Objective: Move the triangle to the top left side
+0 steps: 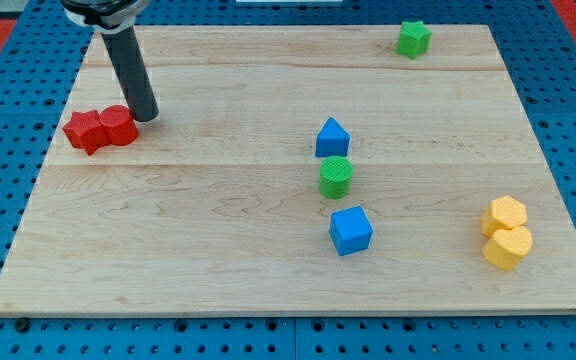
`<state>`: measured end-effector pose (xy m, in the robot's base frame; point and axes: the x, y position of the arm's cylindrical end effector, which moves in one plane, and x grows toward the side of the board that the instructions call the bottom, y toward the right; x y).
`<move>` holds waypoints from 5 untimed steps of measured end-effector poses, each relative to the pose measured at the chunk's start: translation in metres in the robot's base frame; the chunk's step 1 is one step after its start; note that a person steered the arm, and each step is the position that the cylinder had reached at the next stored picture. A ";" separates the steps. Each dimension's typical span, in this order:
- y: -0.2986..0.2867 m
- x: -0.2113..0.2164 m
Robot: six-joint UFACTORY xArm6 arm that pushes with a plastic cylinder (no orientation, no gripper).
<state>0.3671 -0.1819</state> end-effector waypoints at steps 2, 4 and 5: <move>0.145 0.089; 0.249 0.103; 0.249 0.078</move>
<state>0.4448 0.0667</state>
